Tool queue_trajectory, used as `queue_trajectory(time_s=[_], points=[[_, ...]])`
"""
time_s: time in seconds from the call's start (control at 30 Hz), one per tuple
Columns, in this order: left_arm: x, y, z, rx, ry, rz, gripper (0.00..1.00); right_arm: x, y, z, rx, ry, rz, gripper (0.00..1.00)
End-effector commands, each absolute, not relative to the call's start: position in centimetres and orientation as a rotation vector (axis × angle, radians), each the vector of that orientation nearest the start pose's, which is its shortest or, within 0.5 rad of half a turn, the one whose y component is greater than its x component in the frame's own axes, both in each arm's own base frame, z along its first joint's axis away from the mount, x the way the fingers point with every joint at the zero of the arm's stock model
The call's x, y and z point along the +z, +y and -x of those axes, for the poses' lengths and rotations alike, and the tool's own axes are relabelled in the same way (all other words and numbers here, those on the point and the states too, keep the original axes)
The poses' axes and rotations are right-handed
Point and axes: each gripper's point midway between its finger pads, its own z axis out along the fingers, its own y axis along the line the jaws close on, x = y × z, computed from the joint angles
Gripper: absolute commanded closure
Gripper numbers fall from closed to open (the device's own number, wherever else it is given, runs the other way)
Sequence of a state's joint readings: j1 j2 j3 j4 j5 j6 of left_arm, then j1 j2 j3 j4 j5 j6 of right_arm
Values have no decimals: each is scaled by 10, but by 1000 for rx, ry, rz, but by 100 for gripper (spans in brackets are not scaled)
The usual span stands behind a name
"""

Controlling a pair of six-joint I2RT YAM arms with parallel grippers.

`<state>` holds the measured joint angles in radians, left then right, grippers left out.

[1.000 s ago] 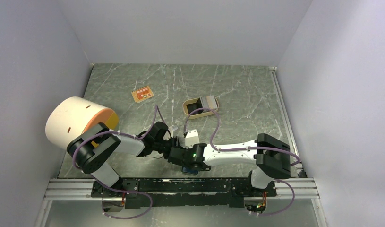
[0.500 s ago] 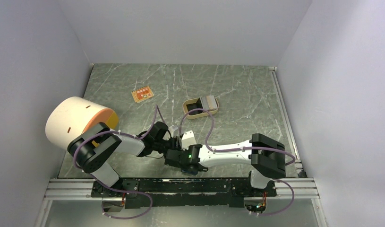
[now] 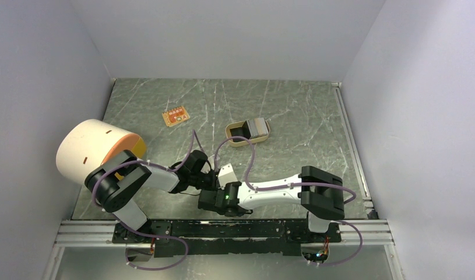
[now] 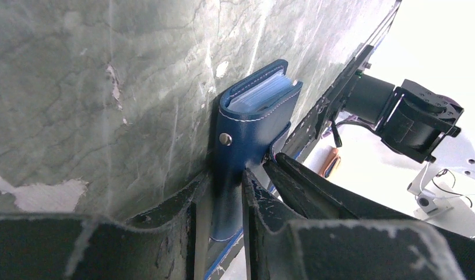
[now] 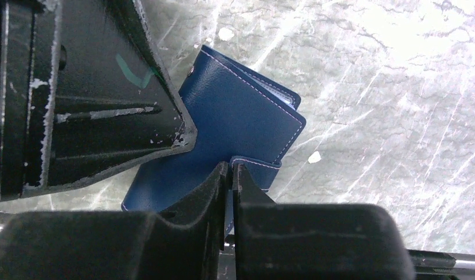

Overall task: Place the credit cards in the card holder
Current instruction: Close the card holder at the center of the board.

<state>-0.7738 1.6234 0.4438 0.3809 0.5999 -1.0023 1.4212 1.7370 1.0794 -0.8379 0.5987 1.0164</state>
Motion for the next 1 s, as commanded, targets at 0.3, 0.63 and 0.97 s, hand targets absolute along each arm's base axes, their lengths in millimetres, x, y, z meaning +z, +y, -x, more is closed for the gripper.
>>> queue_trajectory(time_s=[0.3, 0.63, 0.97], points=[[-6, -294, -116, -1341, 2847, -21, 71, 23, 305, -96, -92, 2524, 514, 83], [-6, -294, -115, -1343, 2851, -21, 70, 45, 299, -104, -100, 2471, 461, 73], [-6, -295, -115, -1345, 2852, -24, 70, 78, 282, -106, 118, 2447, 335, 68]])
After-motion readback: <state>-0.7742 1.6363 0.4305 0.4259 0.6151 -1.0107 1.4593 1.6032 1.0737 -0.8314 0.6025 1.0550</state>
